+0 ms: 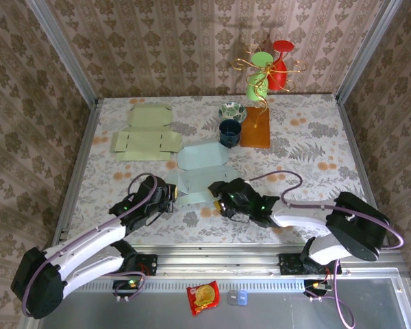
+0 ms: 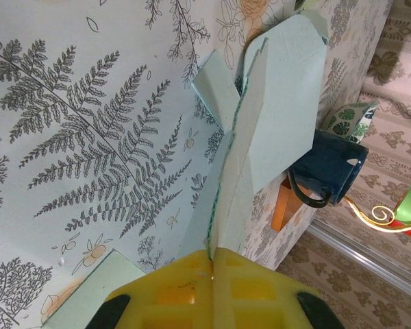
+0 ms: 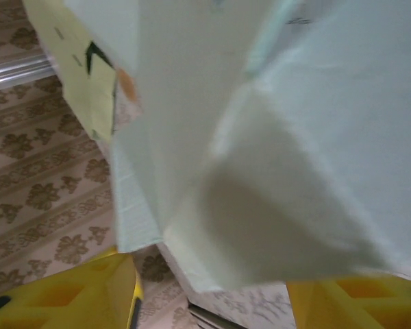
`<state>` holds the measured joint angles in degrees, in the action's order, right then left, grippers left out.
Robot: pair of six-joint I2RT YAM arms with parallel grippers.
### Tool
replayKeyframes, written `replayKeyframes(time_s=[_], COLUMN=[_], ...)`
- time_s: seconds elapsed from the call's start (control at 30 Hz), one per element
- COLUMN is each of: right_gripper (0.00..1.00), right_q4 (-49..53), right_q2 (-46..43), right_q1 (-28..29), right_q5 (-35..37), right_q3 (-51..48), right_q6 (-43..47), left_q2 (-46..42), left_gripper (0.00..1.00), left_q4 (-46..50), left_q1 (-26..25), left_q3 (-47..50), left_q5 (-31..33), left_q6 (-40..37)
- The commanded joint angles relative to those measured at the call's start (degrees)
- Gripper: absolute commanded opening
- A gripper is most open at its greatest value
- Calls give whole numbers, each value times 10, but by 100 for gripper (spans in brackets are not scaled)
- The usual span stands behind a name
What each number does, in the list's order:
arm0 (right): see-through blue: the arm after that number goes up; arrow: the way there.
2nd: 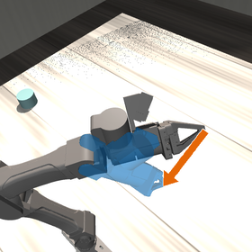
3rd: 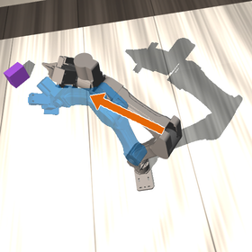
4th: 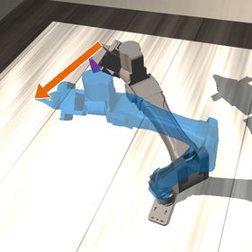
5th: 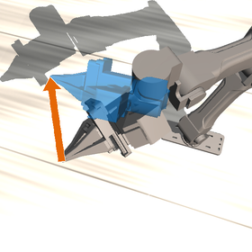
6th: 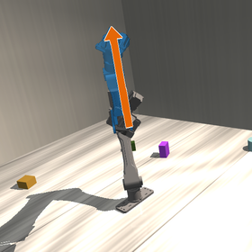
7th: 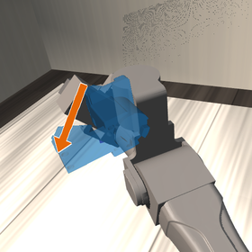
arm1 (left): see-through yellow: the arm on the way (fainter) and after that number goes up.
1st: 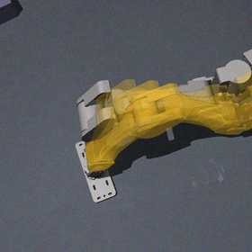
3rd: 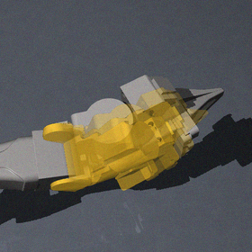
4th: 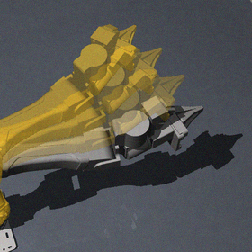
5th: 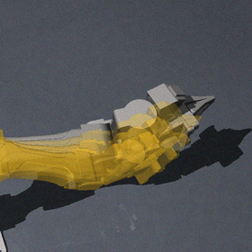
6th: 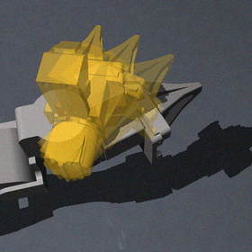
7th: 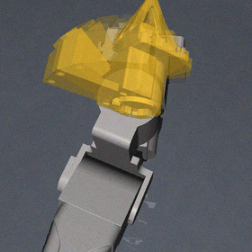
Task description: Fold the paper box
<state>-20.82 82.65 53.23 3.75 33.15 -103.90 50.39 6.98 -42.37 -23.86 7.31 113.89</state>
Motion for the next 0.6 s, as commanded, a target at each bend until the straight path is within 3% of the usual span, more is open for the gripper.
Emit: replayKeyframes(time_s=[0.0, 0.47, 0.57], right_gripper=[57, 22, 7], right_q4=[-50, 33, 43], right_q2=[28, -16, -15], right_q1=[10, 18, 18], right_q5=[44, 84, 84], right_q3=[22, 40, 40], right_q6=[-2, 8, 1], left_q2=[-8, -12, -12], left_gripper=[0, 0, 0], left_q4=[28, 28, 25], left_q1=[-4, -4, -4], left_q3=[-20, -19, -21], left_q5=[-6, -16, -17], left_q6=[19, 17, 16])
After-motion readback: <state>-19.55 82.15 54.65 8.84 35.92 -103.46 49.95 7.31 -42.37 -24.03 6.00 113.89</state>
